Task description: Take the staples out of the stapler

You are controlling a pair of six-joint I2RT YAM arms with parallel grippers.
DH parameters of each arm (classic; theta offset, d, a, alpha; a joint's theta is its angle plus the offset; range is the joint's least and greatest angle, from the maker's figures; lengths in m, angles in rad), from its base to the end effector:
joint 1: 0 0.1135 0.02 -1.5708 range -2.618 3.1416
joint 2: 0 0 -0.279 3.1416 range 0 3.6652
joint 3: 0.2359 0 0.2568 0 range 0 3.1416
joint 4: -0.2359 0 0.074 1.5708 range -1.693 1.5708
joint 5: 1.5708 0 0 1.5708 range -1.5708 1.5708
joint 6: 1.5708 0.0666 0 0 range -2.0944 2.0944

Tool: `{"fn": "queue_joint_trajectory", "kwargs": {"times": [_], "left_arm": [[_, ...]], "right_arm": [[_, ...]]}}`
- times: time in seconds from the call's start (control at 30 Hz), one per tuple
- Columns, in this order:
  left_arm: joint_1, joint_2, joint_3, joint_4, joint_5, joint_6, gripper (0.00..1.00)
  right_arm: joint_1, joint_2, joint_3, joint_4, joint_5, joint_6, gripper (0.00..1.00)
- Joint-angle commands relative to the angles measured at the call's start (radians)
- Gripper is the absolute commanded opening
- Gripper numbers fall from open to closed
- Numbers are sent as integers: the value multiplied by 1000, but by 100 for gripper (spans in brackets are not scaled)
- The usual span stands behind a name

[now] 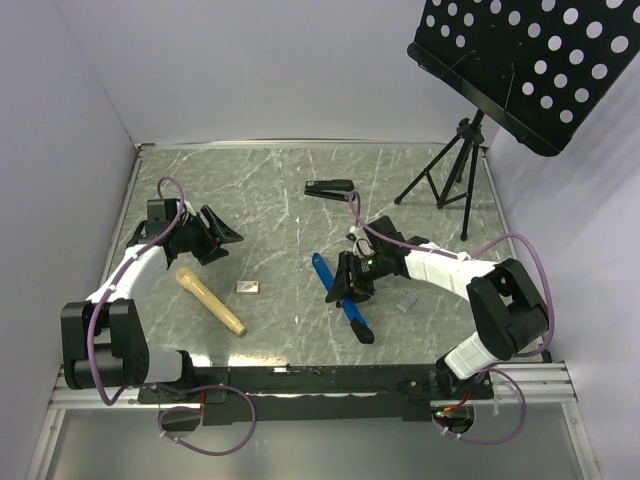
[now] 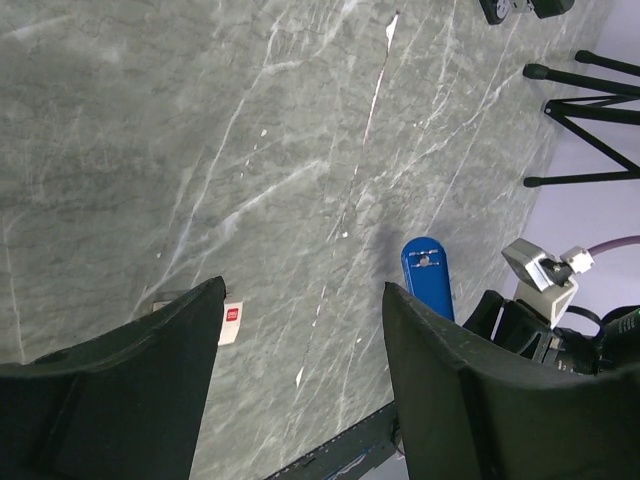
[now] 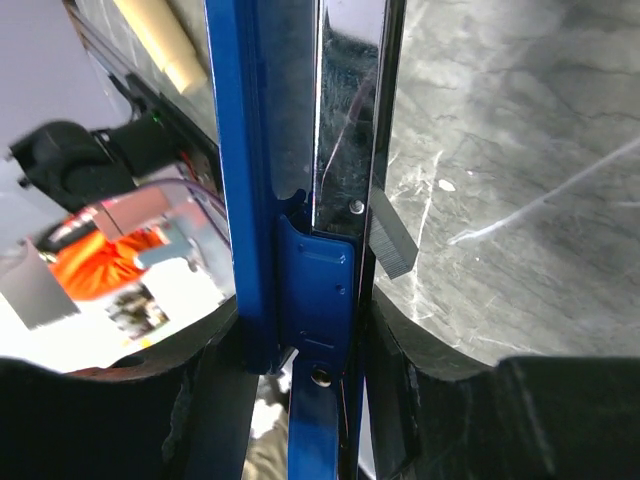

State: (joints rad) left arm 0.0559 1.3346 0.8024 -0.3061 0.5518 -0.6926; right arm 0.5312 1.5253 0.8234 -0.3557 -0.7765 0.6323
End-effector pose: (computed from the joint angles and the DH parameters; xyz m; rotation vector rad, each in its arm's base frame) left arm 0.2892 -0.0188 0.2126 -0.6477 2.3767 -0.9525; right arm 0.2319 0.1904 0.1710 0.1588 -2.8154 -1.3624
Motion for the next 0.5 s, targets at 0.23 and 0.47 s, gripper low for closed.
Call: {"fn": "queue_joint_trajectory", "kwargs": {"times": [0.23,0.47], "left_arm": [[4,-12,12,-5,-4,15,69],[9,-20,3,18,26,-1,69]], "right_arm": [[-45,-89,-148,380,-260,484,0],[-46,-136,-110,307,-242,450,0]]}}
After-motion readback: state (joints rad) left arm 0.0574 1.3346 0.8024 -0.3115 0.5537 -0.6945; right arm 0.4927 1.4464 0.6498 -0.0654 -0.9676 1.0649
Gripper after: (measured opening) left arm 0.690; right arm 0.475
